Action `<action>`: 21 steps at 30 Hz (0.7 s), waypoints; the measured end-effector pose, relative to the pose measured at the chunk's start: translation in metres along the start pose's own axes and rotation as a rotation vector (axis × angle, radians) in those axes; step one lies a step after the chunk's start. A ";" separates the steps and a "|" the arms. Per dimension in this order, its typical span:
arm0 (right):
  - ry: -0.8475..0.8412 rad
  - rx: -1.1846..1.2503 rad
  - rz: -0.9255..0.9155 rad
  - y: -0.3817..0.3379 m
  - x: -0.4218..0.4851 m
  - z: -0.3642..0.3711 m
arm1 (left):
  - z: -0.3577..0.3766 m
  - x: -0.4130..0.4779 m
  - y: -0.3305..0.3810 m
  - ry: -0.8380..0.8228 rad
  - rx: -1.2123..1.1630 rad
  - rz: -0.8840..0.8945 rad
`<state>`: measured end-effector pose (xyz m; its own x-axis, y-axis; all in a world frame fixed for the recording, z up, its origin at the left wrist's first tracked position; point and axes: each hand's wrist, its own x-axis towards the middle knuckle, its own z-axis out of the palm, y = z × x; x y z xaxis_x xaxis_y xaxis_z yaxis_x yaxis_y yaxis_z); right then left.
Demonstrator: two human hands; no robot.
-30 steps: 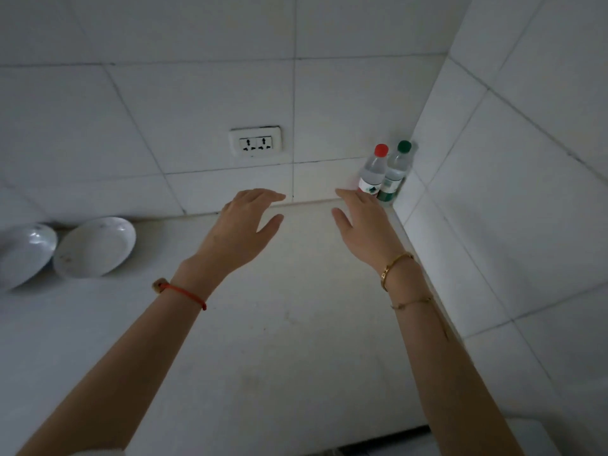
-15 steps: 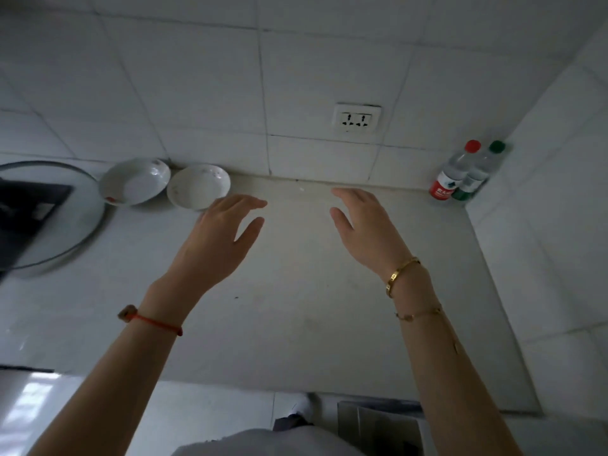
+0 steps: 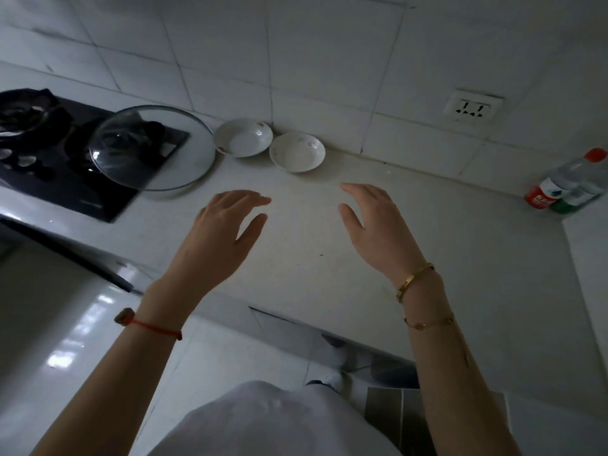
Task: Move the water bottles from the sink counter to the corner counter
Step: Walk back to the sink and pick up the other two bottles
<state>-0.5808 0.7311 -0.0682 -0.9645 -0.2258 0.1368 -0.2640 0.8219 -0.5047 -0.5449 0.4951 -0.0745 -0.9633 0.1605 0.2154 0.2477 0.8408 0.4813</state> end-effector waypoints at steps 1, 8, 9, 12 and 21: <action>-0.009 0.002 -0.015 -0.011 -0.002 0.006 | -0.007 -0.010 -0.008 0.016 0.011 -0.019; -0.085 0.044 -0.154 -0.095 -0.011 0.055 | -0.063 -0.091 -0.065 0.090 0.060 -0.173; -0.098 0.055 -0.176 -0.107 -0.012 0.062 | -0.070 -0.102 -0.071 0.103 0.066 -0.198; -0.138 0.077 -0.241 -0.141 -0.014 0.083 | -0.088 -0.136 -0.089 0.144 0.072 -0.273; -0.258 0.095 -0.433 -0.228 -0.021 0.142 | -0.120 -0.222 -0.129 0.308 0.076 -0.462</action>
<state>-0.5000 0.4742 -0.0775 -0.7319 -0.6666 0.1413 -0.6262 0.5763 -0.5251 -0.3502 0.2891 -0.0819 -0.8924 -0.3822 0.2401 -0.2119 0.8245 0.5247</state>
